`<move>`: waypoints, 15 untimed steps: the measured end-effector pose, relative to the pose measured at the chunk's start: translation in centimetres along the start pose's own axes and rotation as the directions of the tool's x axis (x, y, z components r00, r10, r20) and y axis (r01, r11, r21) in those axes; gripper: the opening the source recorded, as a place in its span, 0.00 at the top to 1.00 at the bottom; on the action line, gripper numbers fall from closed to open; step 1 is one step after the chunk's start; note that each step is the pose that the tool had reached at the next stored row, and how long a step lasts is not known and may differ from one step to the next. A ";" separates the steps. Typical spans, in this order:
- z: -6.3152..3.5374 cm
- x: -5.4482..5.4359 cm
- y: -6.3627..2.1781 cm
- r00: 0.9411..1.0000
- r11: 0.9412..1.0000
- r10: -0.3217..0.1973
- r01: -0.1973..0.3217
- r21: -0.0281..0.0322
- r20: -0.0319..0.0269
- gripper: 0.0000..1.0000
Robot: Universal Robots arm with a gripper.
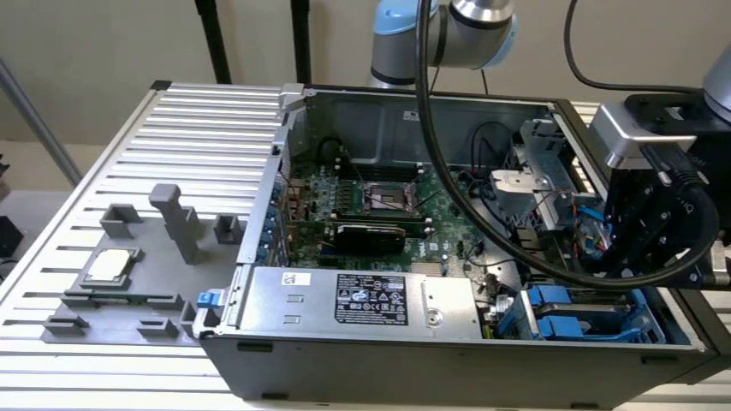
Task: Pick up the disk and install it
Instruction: 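Insert the first disk wire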
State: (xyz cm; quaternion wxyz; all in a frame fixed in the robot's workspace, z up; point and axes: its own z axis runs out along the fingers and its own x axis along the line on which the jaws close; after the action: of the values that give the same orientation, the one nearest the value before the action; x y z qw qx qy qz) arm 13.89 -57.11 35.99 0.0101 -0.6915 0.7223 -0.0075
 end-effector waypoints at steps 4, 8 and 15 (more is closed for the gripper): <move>0.00 0.0 0.00 1.000 1.000 0.000 0.000 0.000 0.000 0.00; -0.26 0.0 -0.02 1.000 1.000 0.000 0.000 0.000 0.000 0.00; -2.27 0.0 -0.12 1.000 1.000 0.000 0.000 0.000 0.007 0.00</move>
State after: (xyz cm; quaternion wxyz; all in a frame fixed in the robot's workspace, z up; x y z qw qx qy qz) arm 13.95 -57.11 38.26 0.0125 -0.6915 0.7223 -0.0050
